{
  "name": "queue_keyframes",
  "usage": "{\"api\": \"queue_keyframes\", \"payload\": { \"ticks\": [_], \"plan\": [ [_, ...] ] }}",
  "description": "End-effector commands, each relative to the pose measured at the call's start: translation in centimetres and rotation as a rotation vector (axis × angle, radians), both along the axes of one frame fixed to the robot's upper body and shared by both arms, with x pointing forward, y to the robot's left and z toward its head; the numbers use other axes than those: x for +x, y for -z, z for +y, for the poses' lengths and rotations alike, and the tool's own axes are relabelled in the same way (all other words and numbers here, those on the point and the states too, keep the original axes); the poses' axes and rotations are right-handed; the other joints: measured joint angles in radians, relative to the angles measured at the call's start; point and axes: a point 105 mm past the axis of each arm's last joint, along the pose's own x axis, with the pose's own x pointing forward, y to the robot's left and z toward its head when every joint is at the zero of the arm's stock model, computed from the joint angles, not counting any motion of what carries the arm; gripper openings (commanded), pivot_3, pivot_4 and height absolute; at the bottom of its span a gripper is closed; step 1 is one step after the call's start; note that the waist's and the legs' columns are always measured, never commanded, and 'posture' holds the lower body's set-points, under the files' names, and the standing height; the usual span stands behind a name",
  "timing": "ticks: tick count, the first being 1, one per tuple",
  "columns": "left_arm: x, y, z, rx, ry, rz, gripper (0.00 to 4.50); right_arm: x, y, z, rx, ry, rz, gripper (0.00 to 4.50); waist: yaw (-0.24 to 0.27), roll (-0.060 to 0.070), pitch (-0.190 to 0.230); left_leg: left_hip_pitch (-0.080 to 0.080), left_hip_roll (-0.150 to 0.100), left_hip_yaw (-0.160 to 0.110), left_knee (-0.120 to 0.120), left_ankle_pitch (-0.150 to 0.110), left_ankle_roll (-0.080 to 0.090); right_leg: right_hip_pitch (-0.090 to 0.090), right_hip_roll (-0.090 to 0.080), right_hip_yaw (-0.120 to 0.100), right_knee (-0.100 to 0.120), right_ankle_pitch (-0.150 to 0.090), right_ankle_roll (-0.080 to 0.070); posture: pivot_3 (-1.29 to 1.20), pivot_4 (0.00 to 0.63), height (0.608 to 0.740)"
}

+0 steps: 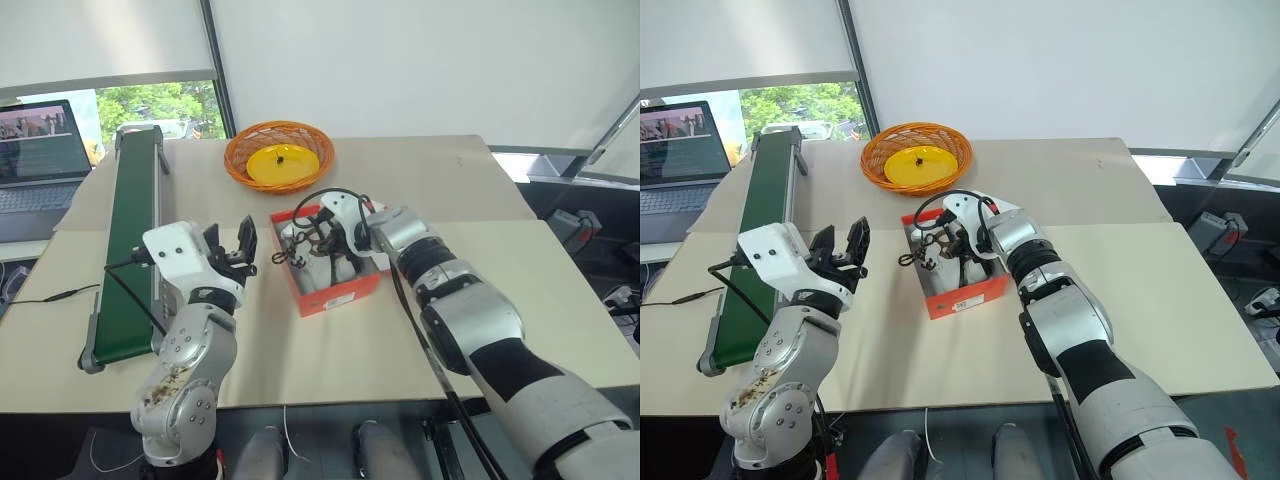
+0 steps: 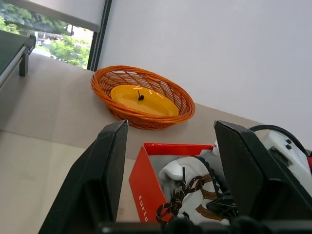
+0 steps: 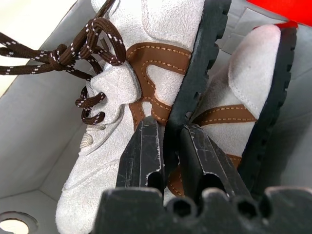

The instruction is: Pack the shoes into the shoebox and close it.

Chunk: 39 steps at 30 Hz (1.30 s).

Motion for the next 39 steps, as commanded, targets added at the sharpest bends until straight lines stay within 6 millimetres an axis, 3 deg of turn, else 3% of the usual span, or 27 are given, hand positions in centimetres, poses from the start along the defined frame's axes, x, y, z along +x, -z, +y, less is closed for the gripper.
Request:
{"api": "queue_keyframes", "payload": {
  "ticks": [1,6,12,17,23,27,31,35,37,39],
  "plan": [
    [-0.8,-1.2,0.0,-0.002,-0.014,-0.06,3.06,-0.9,3.3,-1.6,-0.087,0.047,0.095,0.68,0.0,0.0,0.0,0.0,0.0,0.0,0.0,0.0,0.0,0.0,0.0,0.0,0.0,0.0,0.0,0.0,0.15,0.74],
    [-0.9,-1.2,0.1,-0.001,-0.021,-0.059,3.08,-0.8,2.4,-0.8,-0.028,0.046,0.098,2.36,-0.003,0.0,0.0,0.0,0.0,0.0,-0.001,0.0,0.0,-0.001,0.0,0.0,0.0,0.0,0.0,0.0,0.15,0.74],
    [-0.4,-1.4,0.0,0.008,0.001,-0.068,3.08,-2.2,-0.3,1.0,0.105,-0.073,0.228,4.19,-0.003,0.0,0.0,-0.002,0.0,0.0,-0.001,-0.003,0.001,-0.002,0.0,0.0,-0.002,0.001,-0.003,0.0,0.15,0.74],
    [0.4,-1.7,-0.5,0.017,0.042,-0.077,3.08,-2.8,-4.7,1.1,0.229,-0.118,0.246,4.19,0.0,0.001,0.001,-0.019,0.0,0.0,0.0,-0.003,0.001,-0.019,0.0,0.0,0.0,0.002,-0.004,0.0,0.15,0.74],
    [1.0,-2.0,-0.8,0.032,0.085,-0.085,3.08,-2.5,-9.3,-1.4,0.296,-0.072,0.07,4.19,0.002,0.001,0.001,-0.033,-0.001,0.0,0.001,-0.003,0.0,-0.034,-0.001,0.001,0.003,0.003,-0.005,0.0,0.15,0.74],
    [1.4,-2.4,-0.7,0.053,0.098,-0.091,3.08,-3.5,-11.2,-2.0,0.292,-0.122,-0.04,3.11,-0.001,0.001,0.001,-0.033,-0.001,0.001,0.001,-0.003,0.0,-0.035,-0.001,0.001,0.003,0.003,-0.005,0.0,0.15,0.74],
    [1.8,-2.9,-0.2,0.116,0.097,-0.097,3.08,-3.8,-10.5,-1.1,0.223,-0.19,-0.142,1.75,-0.005,0.001,0.001,-0.031,-0.001,0.001,0.001,-0.003,0.0,-0.034,0.0,0.001,0.004,0.003,-0.005,0.0,0.15,0.74],
    [1.9,-3.4,1.8,0.193,0.0,-0.087,3.08,-3.5,-9.2,0.9,0.221,-0.234,-0.185,0.39,-0.009,0.001,0.001,-0.03,-0.001,0.002,0.002,-0.002,0.0,-0.035,0.0,0.003,0.008,0.003,-0.005,0.0,0.15,0.74],
    [1.7,-3.5,2.9,0.25,-0.051,-0.079,3.08,-3.3,-8.3,2.1,0.229,-0.259,-0.189,0.06,-0.009,0.001,0.001,-0.029,0.0,0.002,0.002,-0.002,-0.001,-0.035,0.0,0.003,0.009,0.003,-0.005,0.0,0.15,0.74],
    [1.5,-3.4,3.8,0.27,-0.086,-0.067,3.08,-3.1,-7.5,2.9,0.215,-0.285,-0.203,0.06,-0.007,0.001,0.001,-0.029,0.0,0.002,0.002,-0.002,-0.001,-0.035,0.0,0.003,0.01,0.003,-0.005,0.0,0.15,0.74]
  ]
}}
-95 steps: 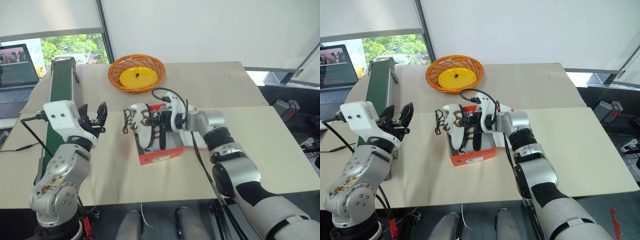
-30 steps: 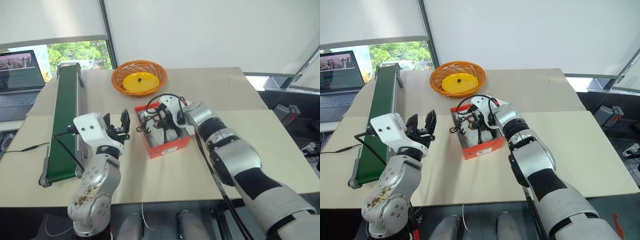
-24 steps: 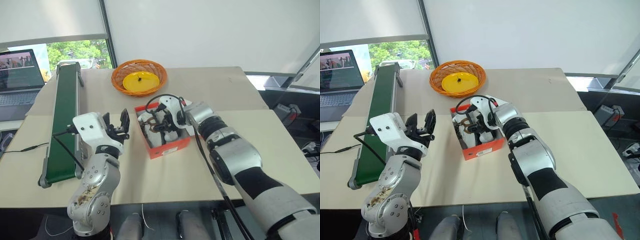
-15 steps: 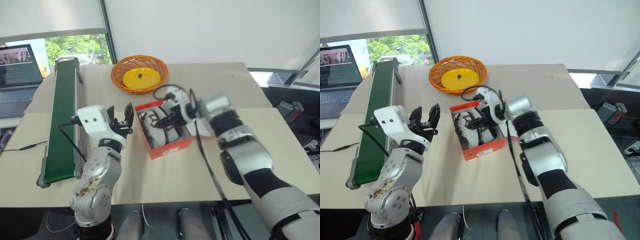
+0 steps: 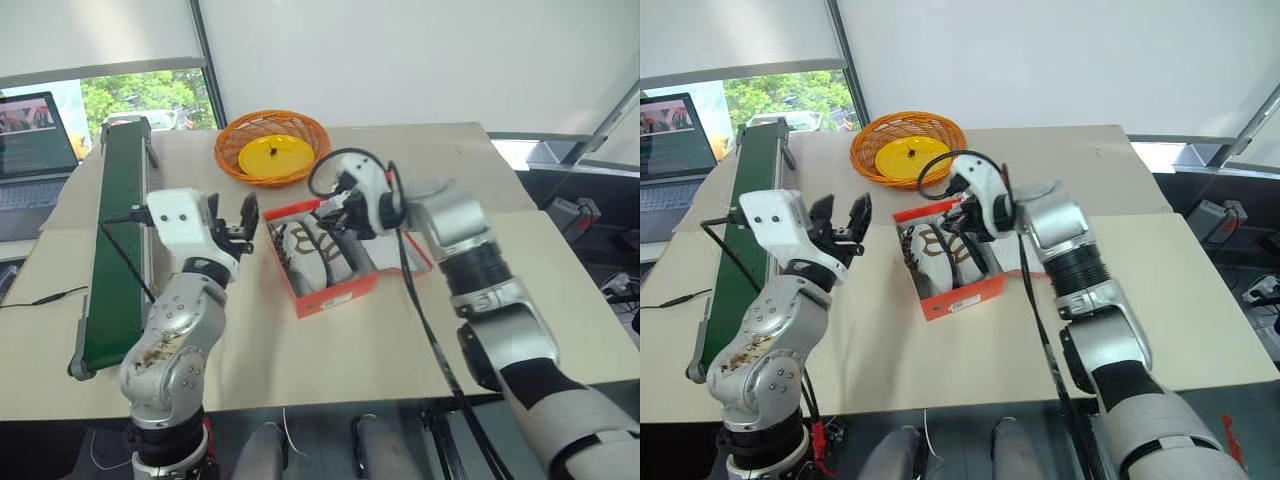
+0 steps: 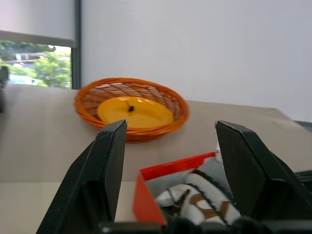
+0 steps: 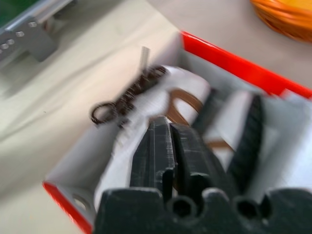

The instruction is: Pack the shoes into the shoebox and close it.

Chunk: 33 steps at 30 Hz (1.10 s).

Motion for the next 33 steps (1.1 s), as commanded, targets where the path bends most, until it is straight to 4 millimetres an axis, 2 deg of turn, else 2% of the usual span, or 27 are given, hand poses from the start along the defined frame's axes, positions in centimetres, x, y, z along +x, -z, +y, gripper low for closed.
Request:
{"api": "queue_keyframes", "payload": {
  "ticks": [1,6,11,17,20,23,25,27,29,31,33],
  "plan": [
    [-0.9,-1.2,1.6,0.024,-0.079,-0.042,3.08,0.6,0.0,1.2,-0.007,-0.039,-0.082,0.06,0.003,0.0,0.0,0.0,0.0,0.0,0.0,0.0,0.0,0.0,0.0,0.0,0.0,0.0,0.0,0.0,0.15,0.74],
    [-1.7,-1.2,2.4,0.025,-0.129,-0.037,3.08,1.4,1.7,2.1,-0.039,-0.05,-0.107,0.06,0.008,0.0,0.0,0.0,0.0,0.0,0.0,0.0,-0.001,0.0,-0.001,0.0,0.0,0.0,0.0,0.0,0.15,0.74],
    [-2.7,-1.6,2.6,0.02,-0.164,-0.047,3.08,2.4,3.7,1.8,-0.115,-0.039,-0.156,0.06,0.006,0.0,0.0,0.0,0.0,0.0,0.0,0.001,-0.001,0.0,0.0,0.0,0.0,0.0,-0.001,0.0,0.15,0.74],
    [-3.0,-1.9,2.7,0.025,-0.178,-0.052,3.08,2.3,7.6,1.7,-0.258,-0.061,-0.228,0.06,0.003,0.0,0.0,0.003,0.0,0.0,0.0,0.001,-0.001,0.002,0.0,0.0,0.001,0.0,-0.001,0.0,0.15,0.74],
    [-2.8,-2.1,2.5,0.028,-0.168,-0.055,3.08,2.1,8.4,2.1,-0.284,-0.074,-0.253,0.06,0.003,0.0,0.0,0.005,0.0,0.0,0.0,0.001,-0.001,0.004,0.0,0.0,0.001,0.0,-0.001,0.0,0.15,0.74],
    [-2.5,-2.1,2.0,0.036,-0.137,-0.053,3.08,2.3,6.2,2.8,-0.17,-0.053,-0.226,0.06,0.003,0.0,0.0,0.007,0.0,0.0,0.0,0.001,-0.001,0.006,0.0,0.0,0.001,0.0,-0.001,0.0,0.15,0.74],
    [-2.1,-2.0,1.8,0.036,-0.116,-0.046,3.08,2.8,4.0,2.3,-0.104,-0.03,-0.212,0.06,0.003,0.0,0.0,0.007,0.0,0.0,0.0,0.001,-0.002,0.006,0.0,0.0,0.001,0.0,-0.001,0.0,0.15,0.74],
    [-1.6,-1.8,1.4,0.04,-0.089,-0.04,3.08,3.1,0.8,1.4,-0.03,-0.006,-0.186,0.06,0.005,0.0,0.0,0.006,0.0,0.0,0.0,0.001,-0.002,0.005,0.0,0.0,0.001,0.0,-0.001,0.0,0.15,0.74],
    [-1.2,-1.8,1.1,0.048,-0.06,-0.034,3.08,2.3,-3.7,0.9,0.105,0.0,-0.123,0.06,0.007,0.0,0.0,0.004,0.0,-0.001,0.0,0.001,-0.002,0.003,0.0,0.0,0.001,0.0,-0.001,0.0,0.15,0.74],
    [-0.7,-1.7,0.3,0.095,0.014,-0.024,3.08,0.4,-7.9,0.0,0.234,-0.008,-0.055,0.06,0.007,0.0,0.0,0.0,0.0,-0.001,0.0,0.001,-0.002,-0.001,0.0,0.0,0.001,0.001,-0.001,0.0,0.15,0.74],
    [-0.5,-1.5,-1.2,0.209,0.161,-0.017,3.08,-1.4,-10.0,-1.8,0.304,-0.006,-0.016,0.06,0.007,0.0,0.001,-0.002,0.0,-0.002,0.0,0.001,-0.001,-0.002,0.0,-0.001,0.001,0.001,-0.001,0.0,0.15,0.74]
  ]
}}
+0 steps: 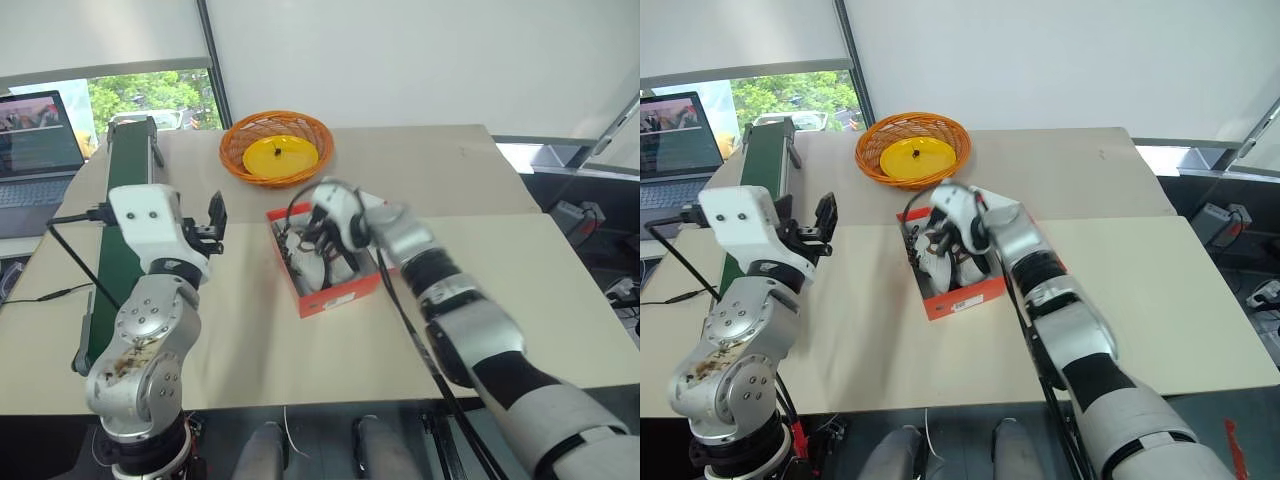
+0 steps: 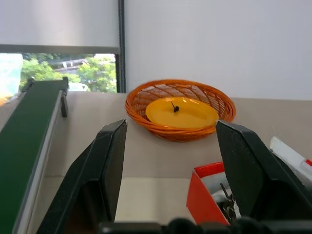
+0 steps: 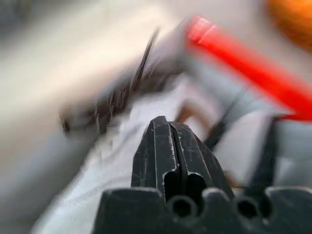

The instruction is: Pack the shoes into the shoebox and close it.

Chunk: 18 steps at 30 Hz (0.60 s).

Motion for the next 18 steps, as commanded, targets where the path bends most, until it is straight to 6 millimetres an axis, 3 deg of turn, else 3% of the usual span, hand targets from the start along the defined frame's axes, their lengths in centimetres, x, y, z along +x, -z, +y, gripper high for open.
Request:
{"api": "queue_keyframes", "payload": {
  "ticks": [1,6,10,14,18],
  "plan": [
    [0.0,-1.0,-2.5,0.164,0.25,-0.034,3.08,-3.7,-5.8,-2.1,0.146,-0.042,-0.012,0.06,0.0,0.0,0.0,-0.001,0.0,-0.001,0.0,0.0,0.0,-0.001,0.0,0.0,0.0,0.0,0.0,0.0,0.15,0.74],
    [-0.2,-0.1,-3.4,0.268,0.552,0.072,3.08,-4.7,-2.8,-9.6,0.043,0.155,-0.047,0.06,0.01,-0.001,-0.001,0.002,-0.001,0.0,0.0,-0.001,0.002,0.005,-0.001,-0.002,-0.004,-0.001,0.0,0.0,0.15,0.74],
    [-0.7,0.8,-3.5,0.342,0.726,0.164,3.08,-7.4,-0.3,-14.1,0.05,0.249,0.017,0.06,0.015,0.003,0.003,0.0,-0.002,0.001,0.002,0.0,0.002,0.002,-0.002,0.0,-0.002,-0.001,0.001,0.0,0.15,0.74],
    [-0.9,1.3,-2.4,0.396,0.819,0.249,3.08,-10.7,3.4,-16.2,0.017,0.292,0.11,0.06,-0.003,0.004,0.003,0.002,0.0,0.002,0.0,-0.001,0.003,0.002,0.0,0.001,-0.001,-0.002,0.0,0.0,0.15,0.74],
    [-1.1,1.3,-1.5,0.471,0.914,0.336,3.08,-12.1,9.4,-16.7,0.08,0.37,0.196,0.06,-0.003,0.001,0.003,0.004,0.001,0.003,0.0,-0.001,0.004,0.005,0.001,0.001,-0.001,-0.002,0.001,0.0,0.15,0.74]
  ]
}}
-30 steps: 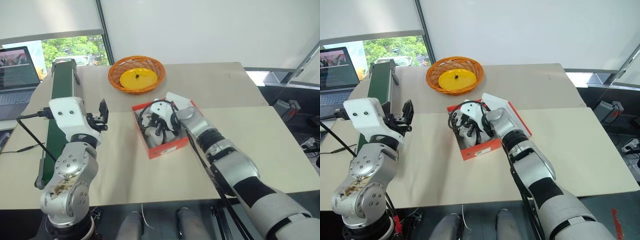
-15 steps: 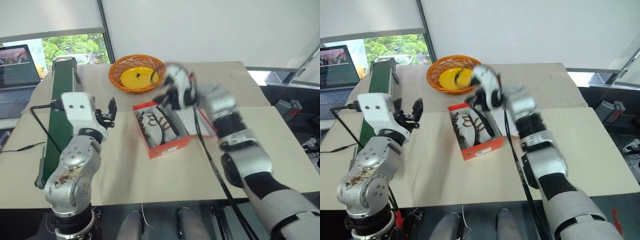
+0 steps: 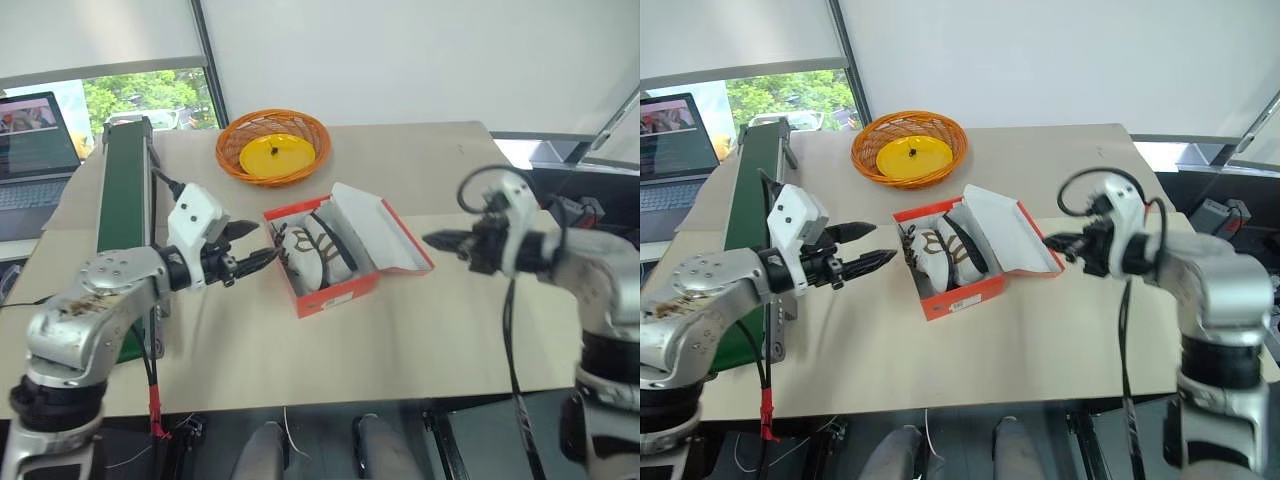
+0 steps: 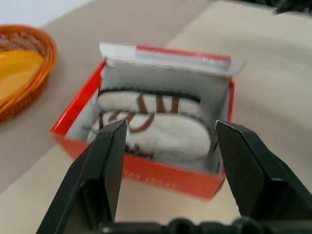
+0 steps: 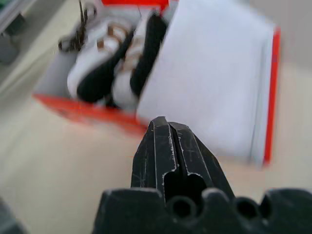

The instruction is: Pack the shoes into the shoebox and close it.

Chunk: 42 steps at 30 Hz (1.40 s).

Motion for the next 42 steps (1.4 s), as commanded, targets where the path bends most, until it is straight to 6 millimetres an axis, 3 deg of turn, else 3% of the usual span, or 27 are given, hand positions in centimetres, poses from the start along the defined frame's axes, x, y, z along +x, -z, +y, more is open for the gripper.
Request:
{"api": "queue_keyframes", "payload": {
  "ticks": [1,5,12,19,23,30,37,39,42],
  "plan": [
    [-0.4,-0.9,0.2,0.072,0.105,0.018,3.08,-0.3,3.4,0.9,0.054,0.029,-0.03,0.06,0.001,-0.001,0.0,0.001,0.0,0.0,0.0,0.0,0.0,0.001,0.0,0.0,0.0,-0.001,0.002,0.0,0.15,0.74],
    [0.1,-1.0,1.2,0.171,0.115,0.042,3.08,1.5,7.1,2.1,0.108,0.085,-0.066,0.06,-0.006,0.0,0.001,0.004,0.0,0.003,0.0,0.001,0.001,0.001,0.0,0.004,0.0,-0.004,0.007,0.0,0.15,0.74],
    [-0.7,-1.8,2.2,0.247,0.141,0.067,3.08,4.8,9.6,1.8,0.145,0.199,-0.148,0.06,-0.01,0.0,0.001,0.003,0.0,0.003,-0.001,0.001,0.001,-0.001,0.0,0.004,0.002,0.0,0.0,0.0,0.15,0.74],
    [-1.9,-2.0,2.6,0.27,0.145,0.103,3.08,7.3,10.8,1.5,0.2,0.288,-0.195,0.06,-0.013,0.0,0.001,0.003,0.0,0.003,-0.002,0.001,0.001,-0.001,0.0,0.004,0.002,0.0,0.0,0.0,0.15,0.74],
    [-2.1,-2.0,3.0,0.277,0.117,0.11,3.08,8.4,10.5,0.9,0.212,0.333,-0.244,0.06,-0.019,0.0,0.001,0.004,0.0,0.003,-0.002,0.001,0.001,0.0,0.0,0.004,0.002,0.0,0.0,0.0,0.15,0.74],
    [-2.4,-1.6,3.1,0.286,0.117,0.114,3.08,9.6,7.4,1.1,0.23,0.36,-0.399,0.06,-0.024,0.0,0.001,0.004,0.0,0.003,-0.002,0.001,0.001,0.0,0.0,0.004,0.003,0.0,0.0,0.0,0.15,0.74],
    [-2.3,-0.7,2.5,0.268,0.143,0.115,3.08,8.7,-0.8,2.5,0.275,0.269,-0.644,0.06,-0.023,0.0,0.001,0.005,0.0,0.003,-0.002,0.001,0.001,-0.001,0.0,0.005,0.005,0.0,0.0,0.0,0.15,0.74],
    [-2.0,-0.3,2.5,0.275,0.144,0.111,3.08,7.7,-3.3,3.8,0.331,0.213,-0.678,0.06,-0.021,0.001,0.001,0.004,0.0,0.003,-0.002,0.001,0.001,-0.001,0.0,0.005,0.005,0.0,0.0,0.0,0.15,0.74],
    [-1.5,0.0,2.4,0.268,0.147,0.104,3.08,6.0,-5.1,7.0,0.385,0.089,-0.663,0.06,-0.021,0.001,0.001,0.004,0.0,0.002,-0.002,0.001,0.001,-0.001,0.0,0.005,0.005,0.0,0.0,0.0,0.15,0.74]
  ]
}}
